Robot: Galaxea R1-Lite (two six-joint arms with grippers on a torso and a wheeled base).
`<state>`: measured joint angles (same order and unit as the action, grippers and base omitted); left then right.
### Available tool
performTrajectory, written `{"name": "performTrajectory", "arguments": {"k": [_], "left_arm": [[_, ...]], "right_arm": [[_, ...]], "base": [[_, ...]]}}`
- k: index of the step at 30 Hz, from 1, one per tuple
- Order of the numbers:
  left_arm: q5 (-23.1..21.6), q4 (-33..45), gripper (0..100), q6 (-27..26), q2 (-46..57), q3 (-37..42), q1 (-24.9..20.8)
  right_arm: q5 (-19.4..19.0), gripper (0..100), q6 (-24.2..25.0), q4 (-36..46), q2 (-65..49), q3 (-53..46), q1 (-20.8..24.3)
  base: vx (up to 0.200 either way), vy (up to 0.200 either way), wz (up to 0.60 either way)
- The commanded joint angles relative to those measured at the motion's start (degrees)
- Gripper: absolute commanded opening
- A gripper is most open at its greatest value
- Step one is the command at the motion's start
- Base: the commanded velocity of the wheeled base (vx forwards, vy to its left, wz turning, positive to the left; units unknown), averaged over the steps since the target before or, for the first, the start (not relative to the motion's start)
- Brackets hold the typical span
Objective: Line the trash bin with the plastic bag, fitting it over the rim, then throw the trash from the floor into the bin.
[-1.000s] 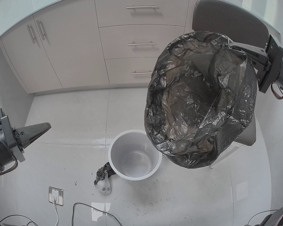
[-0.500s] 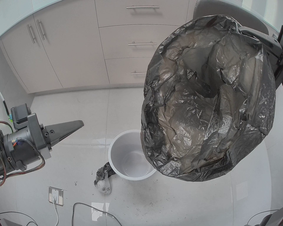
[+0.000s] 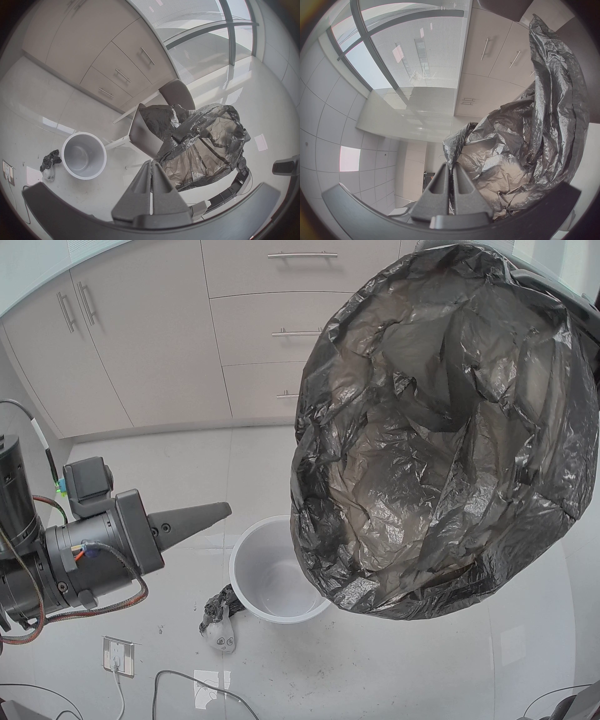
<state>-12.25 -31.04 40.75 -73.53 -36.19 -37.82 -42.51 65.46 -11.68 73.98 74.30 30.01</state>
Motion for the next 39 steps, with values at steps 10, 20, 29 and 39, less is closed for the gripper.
{"name": "performTrajectory", "arguments": {"k": [10,20,29,39], "left_arm": [[-0.3,2.1,100,-3.1,0.1,0.0,-1.4],[-6.0,1.7,100,-8.1,-5.4,-2.3,-1.2],[-5.8,1.8,100,-7.9,-8.9,-6.5,-1.4],[-5.6,2.3,100,-7.8,-11.2,-7.9,-1.5]], "right_arm": [[0.0,0,-0.1,0.1,1.1,0.8,0.5],[0.0,0,-0.2,0.2,2.2,1.8,3.3],[0.1,0,-0.2,0.3,4.9,4.5,6.1],[0.1,0,-1.5,0.3,6.8,4.9,8.1]], "base": [[0.000,0.000,0.00],[0.000,0.000,0.00],[0.000,0.000,0.00],[0.000,0.000,0.00]]}}
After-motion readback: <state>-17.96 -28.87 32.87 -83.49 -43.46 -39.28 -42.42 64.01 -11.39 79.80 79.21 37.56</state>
